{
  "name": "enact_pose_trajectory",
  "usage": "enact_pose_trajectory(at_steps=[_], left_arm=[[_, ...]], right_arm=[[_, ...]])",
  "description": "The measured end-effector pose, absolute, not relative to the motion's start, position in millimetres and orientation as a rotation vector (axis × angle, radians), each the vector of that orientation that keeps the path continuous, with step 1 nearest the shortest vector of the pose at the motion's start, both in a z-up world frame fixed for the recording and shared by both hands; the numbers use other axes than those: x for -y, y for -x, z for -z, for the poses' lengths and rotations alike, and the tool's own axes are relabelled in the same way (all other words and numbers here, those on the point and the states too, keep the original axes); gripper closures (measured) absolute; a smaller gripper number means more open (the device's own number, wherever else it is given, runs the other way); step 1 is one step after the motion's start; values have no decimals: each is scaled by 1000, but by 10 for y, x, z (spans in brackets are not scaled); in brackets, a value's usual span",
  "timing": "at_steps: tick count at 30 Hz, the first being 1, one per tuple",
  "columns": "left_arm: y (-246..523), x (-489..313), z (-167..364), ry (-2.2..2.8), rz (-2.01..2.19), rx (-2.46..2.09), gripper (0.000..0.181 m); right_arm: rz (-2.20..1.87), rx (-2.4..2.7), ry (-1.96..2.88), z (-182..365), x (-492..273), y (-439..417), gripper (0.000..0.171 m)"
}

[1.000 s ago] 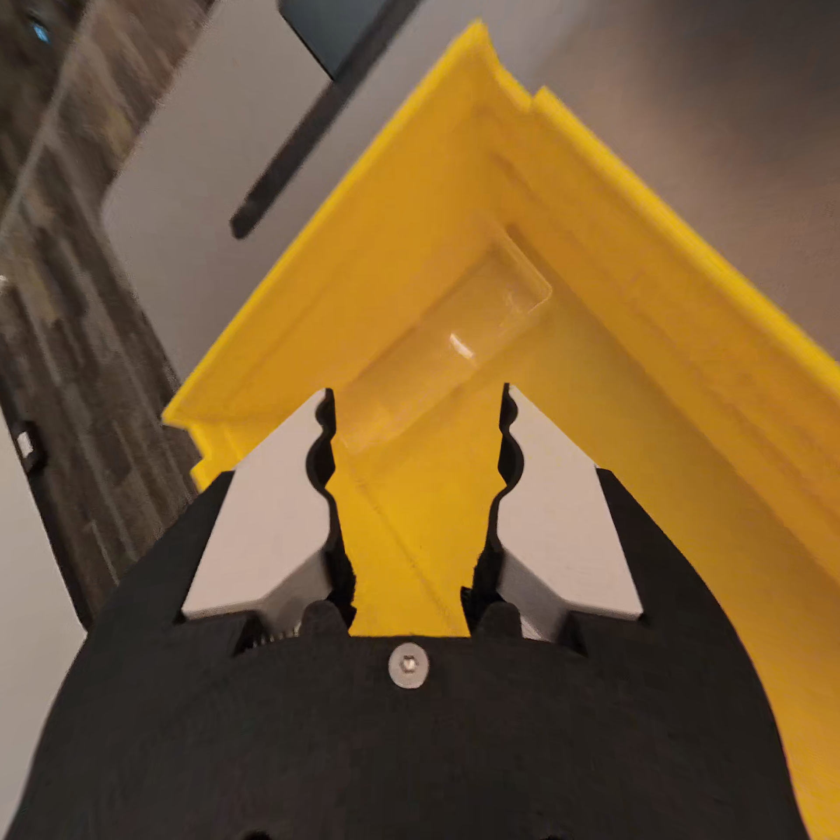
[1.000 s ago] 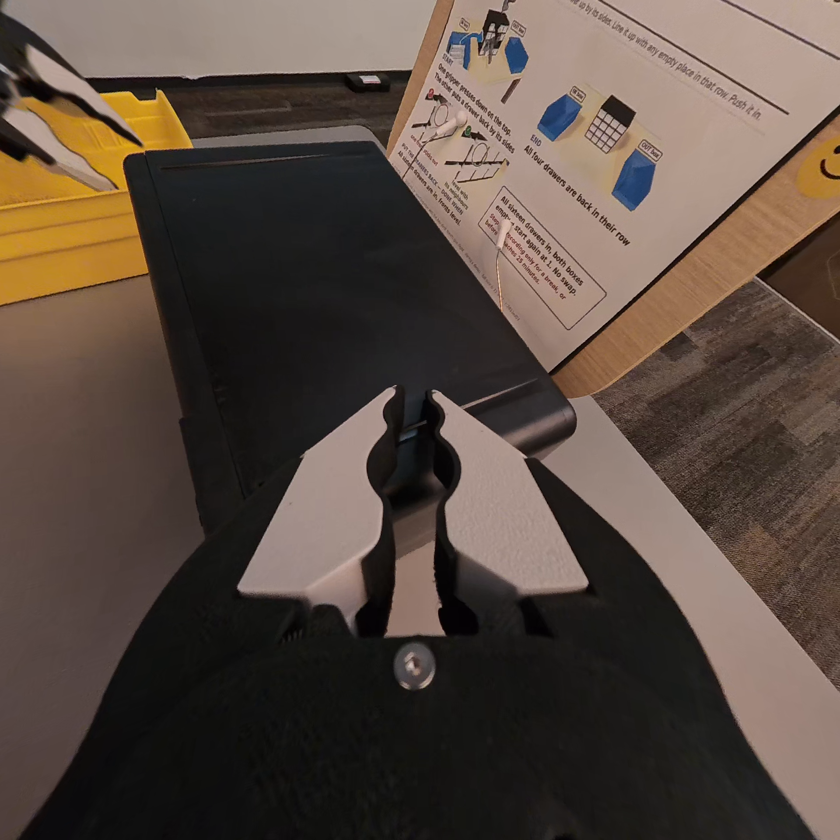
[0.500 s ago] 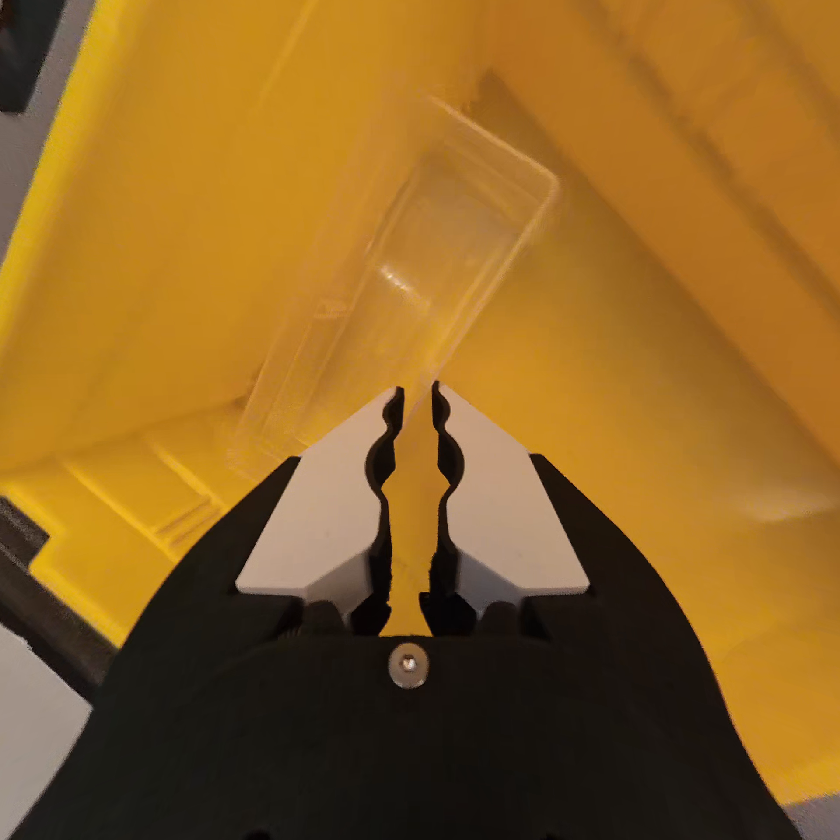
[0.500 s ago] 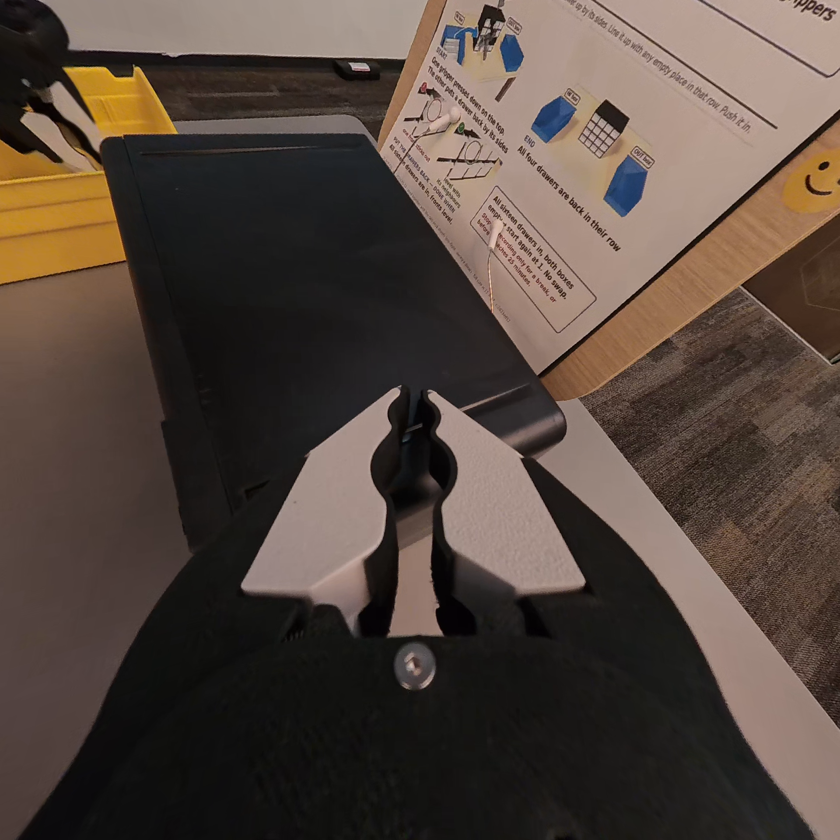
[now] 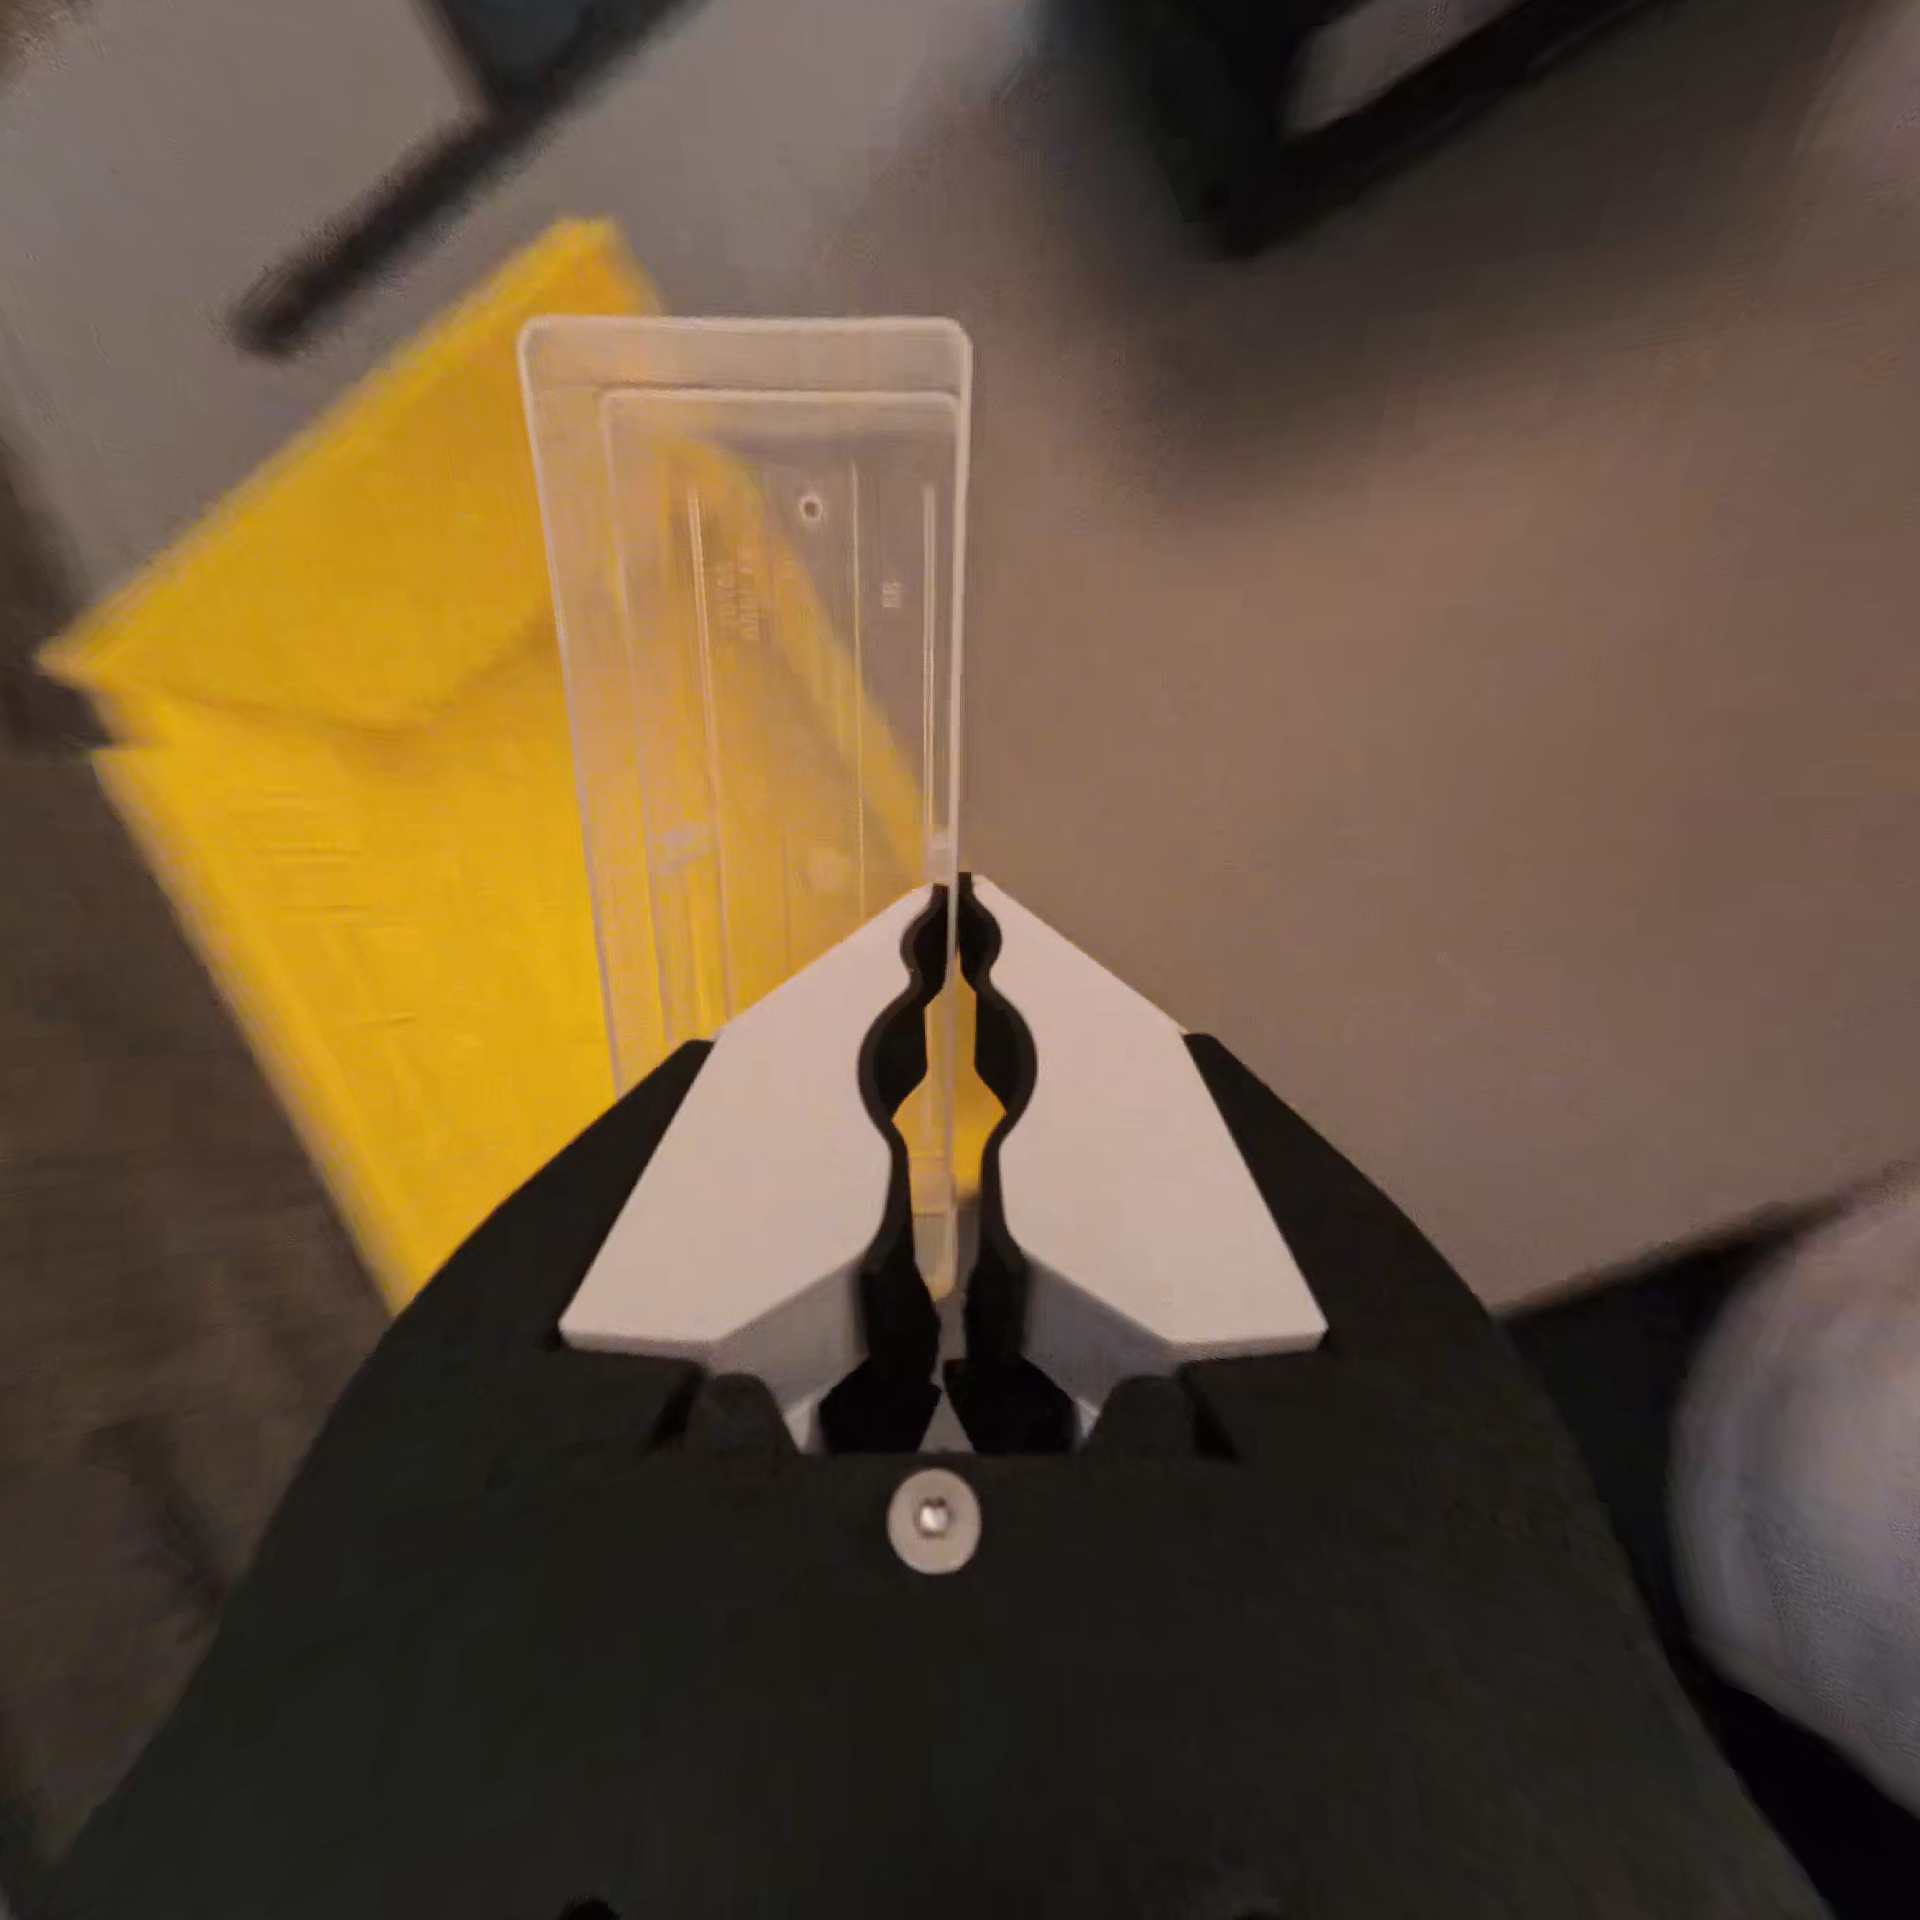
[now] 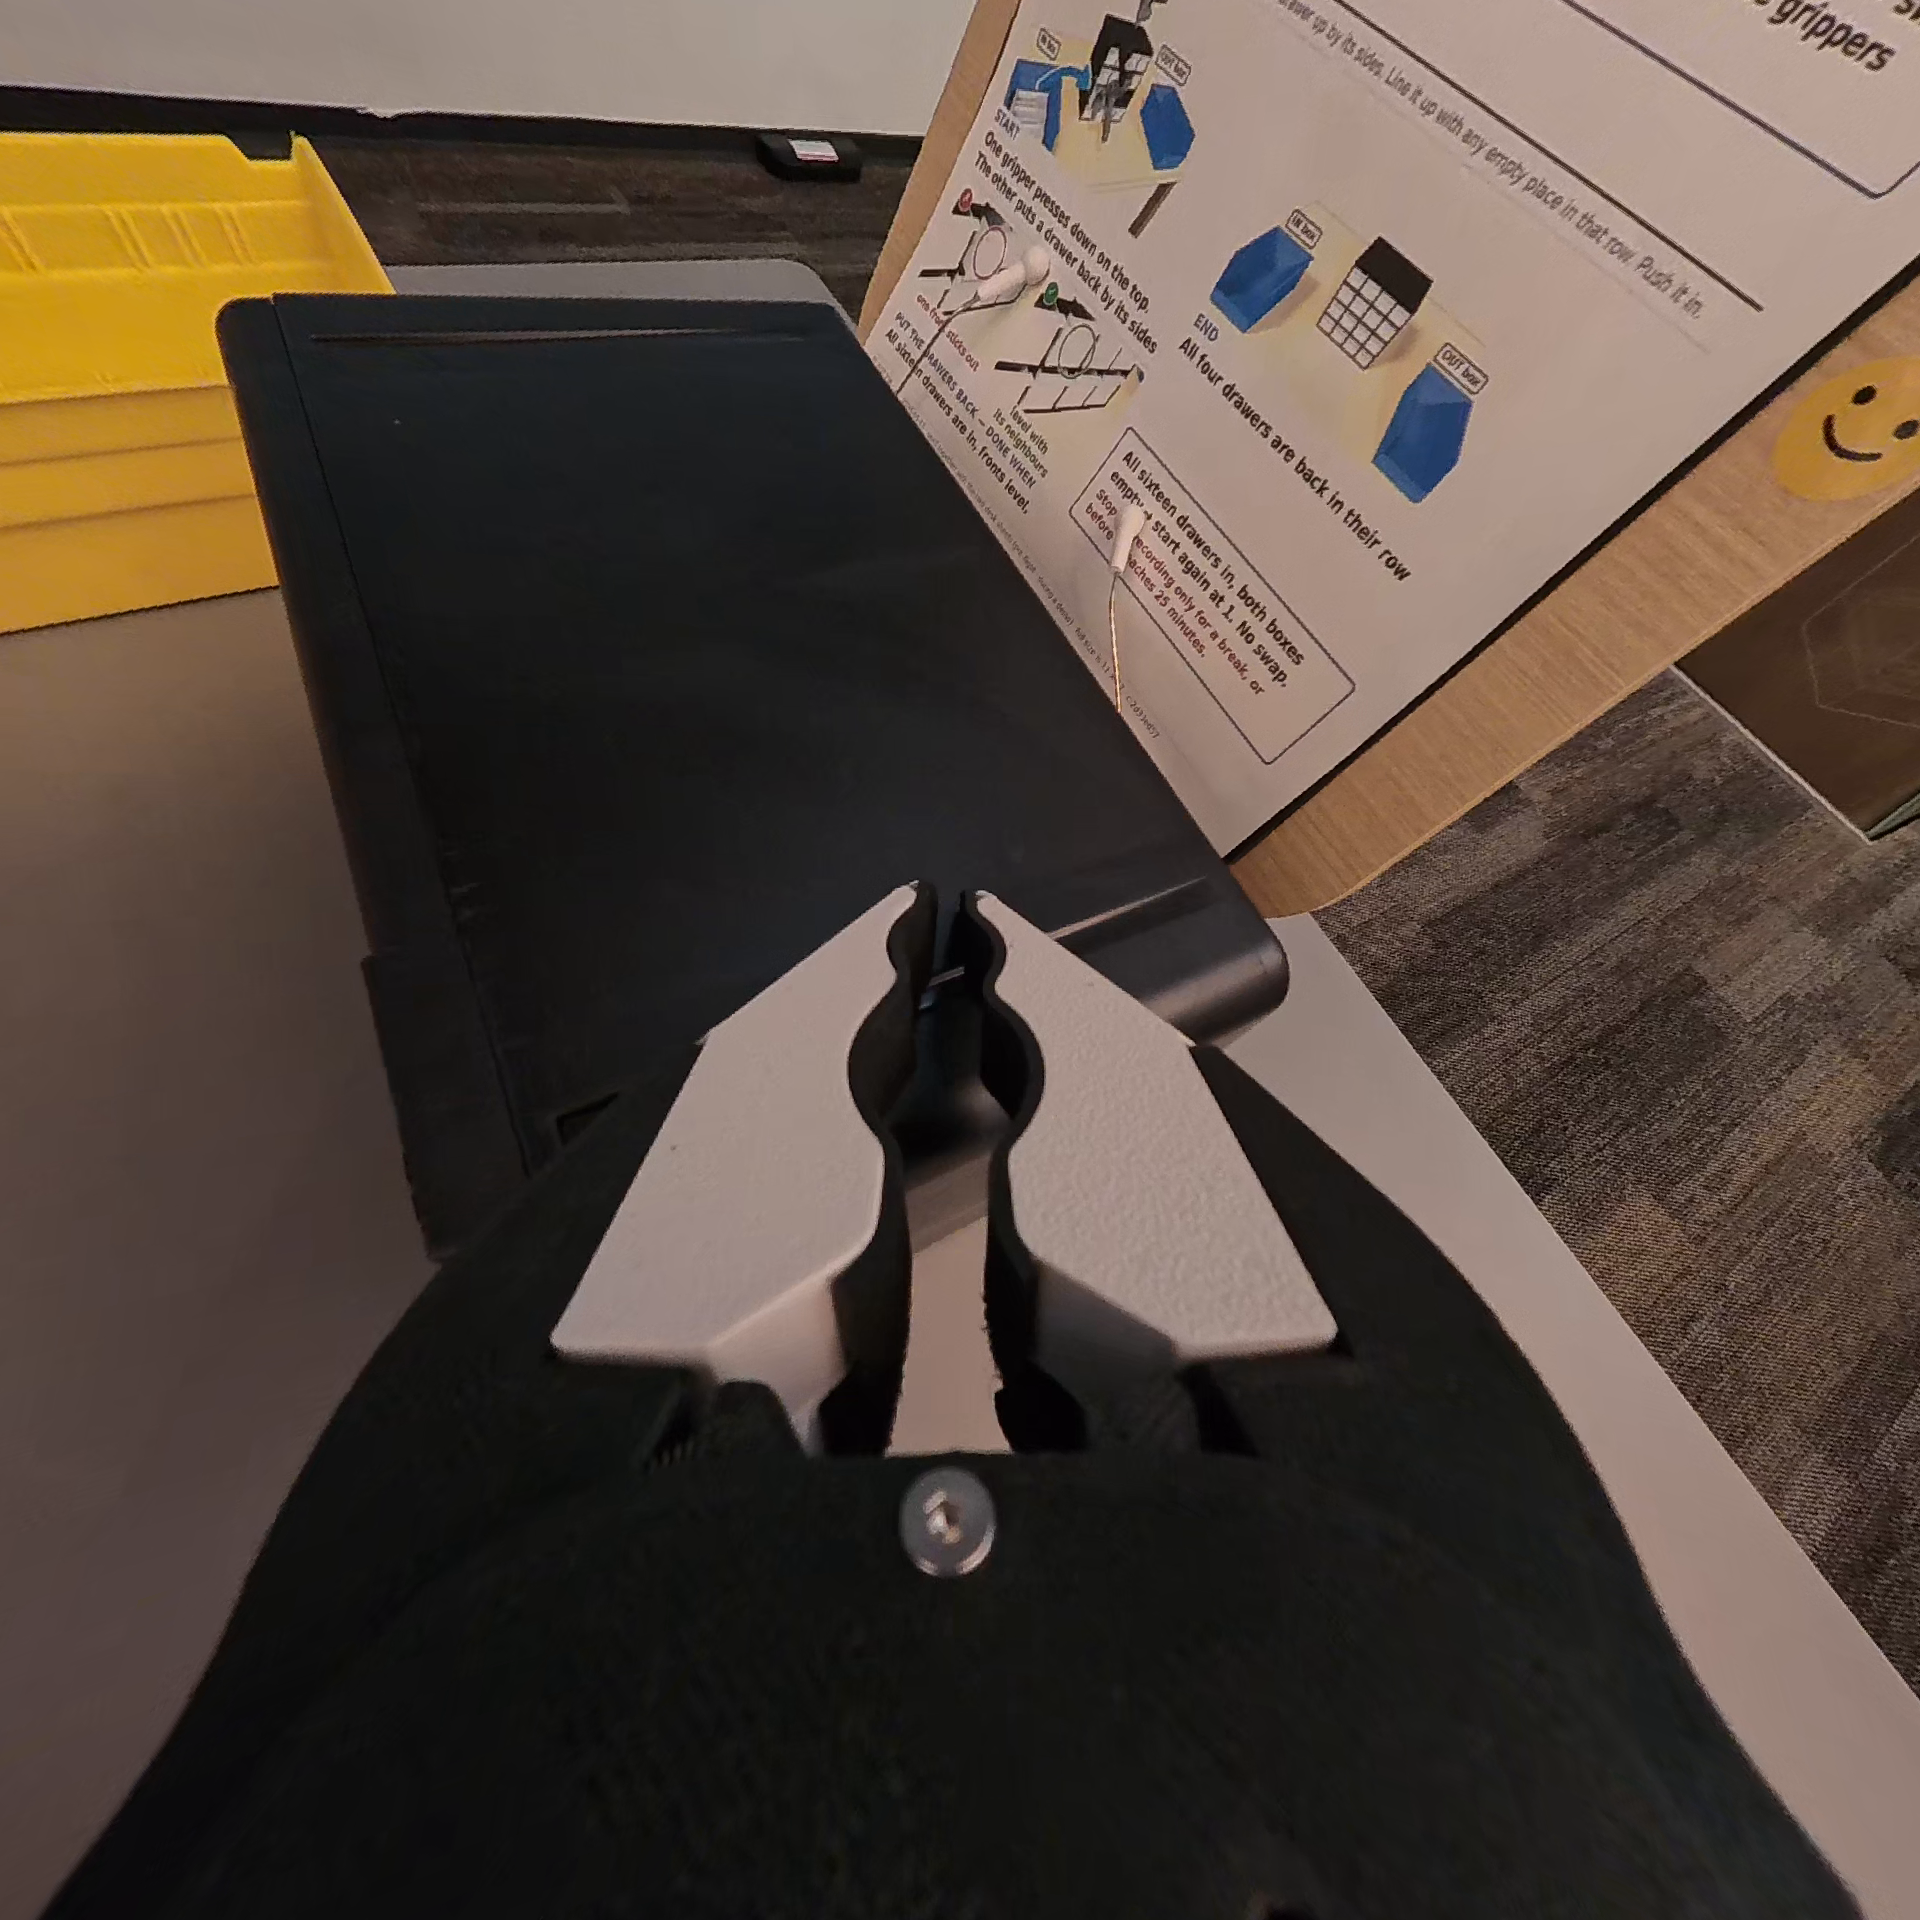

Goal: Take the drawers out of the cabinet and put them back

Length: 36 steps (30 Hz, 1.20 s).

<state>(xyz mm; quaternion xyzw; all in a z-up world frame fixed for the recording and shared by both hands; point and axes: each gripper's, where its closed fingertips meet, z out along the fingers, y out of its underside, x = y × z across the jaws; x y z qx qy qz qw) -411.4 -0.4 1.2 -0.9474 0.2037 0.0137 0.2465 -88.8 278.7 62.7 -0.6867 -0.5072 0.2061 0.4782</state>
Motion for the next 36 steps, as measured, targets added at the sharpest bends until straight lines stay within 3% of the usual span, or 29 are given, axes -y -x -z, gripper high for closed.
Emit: enact_pose_trajectory(at_steps=[4,9,16,27,28,34,36], left_arm=[[3037,199,367,2624,58,-613,181],[2491,-6,821,2720,11,-556,181],[2236,-353,978,2790,15,-338,181],[2091,-219,1444,2916,6,-373,181],[2124,-231,1442,2907,-42,-377,177],[2340,-379,1102,2626,-420,-545,88],[2410,-305,1147,2646,-420,-594,83]], right_arm=[[-495,1240,1672,-628,-2788,887,169],[-492,1241,1663,-627,-2785,886,169],[-526,1244,1656,-627,-2786,888,169],[-586,1241,1651,-625,-2783,889,168],[-585,1241,1650,-625,-2784,888,168],[-591,1238,1652,-626,-2783,889,168],[-595,1237,1653,-626,-2784,889,168]])
